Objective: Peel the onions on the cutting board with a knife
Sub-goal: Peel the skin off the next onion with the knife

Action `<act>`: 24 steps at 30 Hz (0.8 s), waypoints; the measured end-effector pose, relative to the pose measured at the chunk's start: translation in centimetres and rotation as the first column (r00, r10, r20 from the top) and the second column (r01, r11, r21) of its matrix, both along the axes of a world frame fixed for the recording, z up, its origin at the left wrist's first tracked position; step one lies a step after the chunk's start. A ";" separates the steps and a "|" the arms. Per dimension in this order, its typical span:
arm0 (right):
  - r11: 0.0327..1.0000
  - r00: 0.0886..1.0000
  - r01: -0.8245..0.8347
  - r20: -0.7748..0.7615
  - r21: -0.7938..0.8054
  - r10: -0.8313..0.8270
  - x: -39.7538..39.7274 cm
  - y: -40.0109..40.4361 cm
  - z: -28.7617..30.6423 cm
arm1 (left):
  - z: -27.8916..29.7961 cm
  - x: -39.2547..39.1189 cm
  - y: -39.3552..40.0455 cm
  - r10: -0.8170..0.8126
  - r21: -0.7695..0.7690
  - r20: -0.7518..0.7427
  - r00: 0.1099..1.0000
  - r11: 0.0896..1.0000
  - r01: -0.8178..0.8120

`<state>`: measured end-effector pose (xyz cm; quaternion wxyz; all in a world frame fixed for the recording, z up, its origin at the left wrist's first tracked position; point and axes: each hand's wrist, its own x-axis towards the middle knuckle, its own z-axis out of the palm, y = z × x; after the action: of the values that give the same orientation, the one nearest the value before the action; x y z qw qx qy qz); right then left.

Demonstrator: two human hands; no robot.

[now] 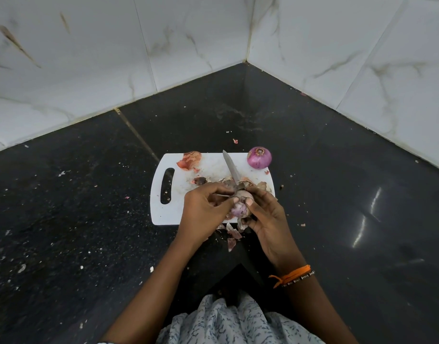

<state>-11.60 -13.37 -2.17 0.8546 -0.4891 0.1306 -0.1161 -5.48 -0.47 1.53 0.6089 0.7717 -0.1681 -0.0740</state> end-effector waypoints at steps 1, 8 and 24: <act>1.000 1.000 -0.001 0.000 -0.004 0.001 0.0 0.0 0.0 | 0.0 0.0 0.0 0.003 0.007 0.017 1.000 1.000 -0.003; 1.000 1.000 0.007 -0.029 -0.015 -0.008 -0.1 0.3 0.4 | 0.0 -0.2 -0.1 0.004 0.039 0.093 0.996 0.999 -0.008; 0.998 0.999 0.032 -0.022 -0.049 -0.033 -0.1 0.5 0.5 | -0.5 0.1 0.1 -0.017 0.070 0.184 0.983 0.998 0.004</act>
<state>-11.67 -12.84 -1.63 0.8388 -0.5089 0.1455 -0.1275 -5.41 -0.36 1.06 0.5630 0.7951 -0.2252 -0.0110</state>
